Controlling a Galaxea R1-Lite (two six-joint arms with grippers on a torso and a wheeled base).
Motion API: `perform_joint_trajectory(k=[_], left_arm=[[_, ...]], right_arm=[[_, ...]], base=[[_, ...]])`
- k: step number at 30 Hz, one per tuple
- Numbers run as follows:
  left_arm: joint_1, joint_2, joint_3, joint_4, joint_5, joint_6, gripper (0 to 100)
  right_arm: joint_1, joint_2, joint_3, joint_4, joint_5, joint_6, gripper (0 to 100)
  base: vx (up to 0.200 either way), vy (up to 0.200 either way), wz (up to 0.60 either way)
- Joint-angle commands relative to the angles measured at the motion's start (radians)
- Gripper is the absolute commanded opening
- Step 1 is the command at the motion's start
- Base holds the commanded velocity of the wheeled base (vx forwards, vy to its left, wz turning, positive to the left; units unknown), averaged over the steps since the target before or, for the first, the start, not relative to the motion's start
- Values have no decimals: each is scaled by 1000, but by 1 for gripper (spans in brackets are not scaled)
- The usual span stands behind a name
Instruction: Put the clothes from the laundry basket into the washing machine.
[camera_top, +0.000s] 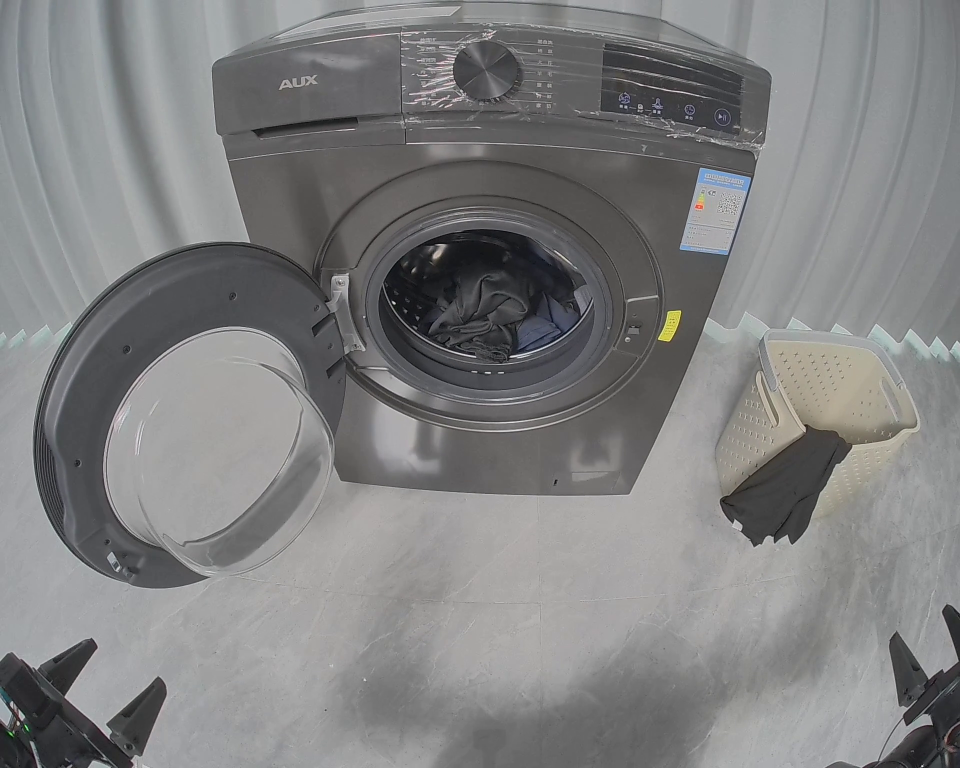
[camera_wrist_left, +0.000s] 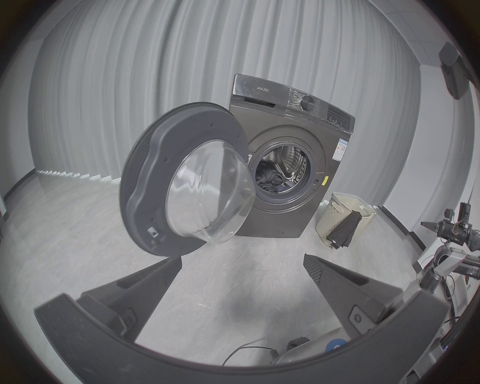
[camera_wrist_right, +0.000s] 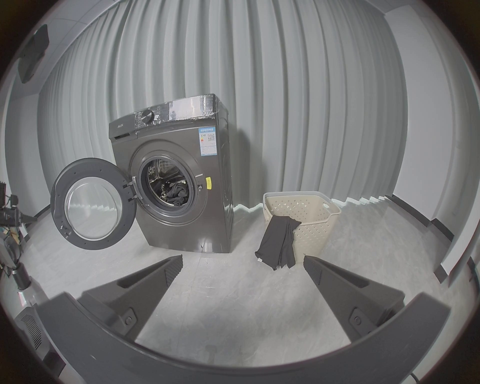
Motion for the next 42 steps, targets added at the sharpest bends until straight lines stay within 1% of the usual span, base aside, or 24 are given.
perform_joint_trajectory(k=[1,2,6,7,8,9,10,12,13,14,15,17,18,19,20,21,29,30,32,34,35,36,39,42], left_arm=[[140,-182,17,55,-44,-8,100],[156,-183,17,55,-44,-6,100],[304,-254,17,58,-70,0,100],[308,-257,17,58,-73,0,100],[357,-306,16,68,-127,6,100],[370,-320,16,70,-141,9,100],[399,-370,17,76,-189,19,100],[400,-380,17,79,-225,65,100],[399,-380,17,81,-224,78,100],[399,-380,17,81,-224,78,100],[397,-380,17,82,-224,98,100],[397,-380,16,90,-236,118,100],[394,-380,14,105,-244,173,100],[394,-380,14,107,-245,178,100],[394,-380,14,148,-247,201,100],[391,-378,5,187,-247,203,100],[391,-380,8,174,-245,192,100],[391,-380,10,173,-245,196,100],[391,-380,10,171,-245,195,100],[393,-380,11,170,-245,195,100],[393,-380,11,170,-245,195,100],[393,-380,11,168,-244,192,100],[393,-380,11,170,-242,186,100],[391,-380,11,170,-239,181,100]], right_arm=[[-9,-78,6,17,-4,1,100],[-9,-78,6,19,-9,1,100],[-13,-78,8,16,-27,3,100],[-13,-78,8,16,-27,3,100],[-13,-78,8,16,-31,1,100],[-13,-78,8,16,-32,1,100],[-13,-78,8,16,-44,0,100],[-13,-78,8,17,-75,1,100],[-13,-78,8,17,-81,3,100],[-13,-78,8,17,-81,3,100],[-13,-78,8,16,-67,-2,100],[-13,-78,10,11,-24,-13,100],[-13,-78,13,-6,32,-28,100],[-13,-78,13,-6,35,-30,100],[-13,-78,13,-9,42,-33,100],[-13,-78,13,-7,37,-34,100],[-27,-78,13,-3,-8,-34,100],[-55,-73,13,-9,-44,-33,100],[-110,-96,13,-3,-21,-45,100],[-159,-164,13,0,78,-60,100],[-159,-164,13,0,78,-60,100],[-153,-168,13,0,135,-56,100],[-150,-162,13,2,108,-68,100],[-148,-164,13,4,137,-76,100]], base=[[0,0,0],[0,0,0],[0,0,0],[0,0,0],[0,0,0],[0,0,0],[0,0,0],[0,0,0],[0,0,0],[0,0,0],[0,0,0],[0,0,0],[0,0,0],[0,0,0],[0,0,0],[0,0,0],[0,0,0],[0,0,0],[0,0,0],[0,0,0],[0,0,0],[0,0,0],[0,-200,0],[0,-200,0]])
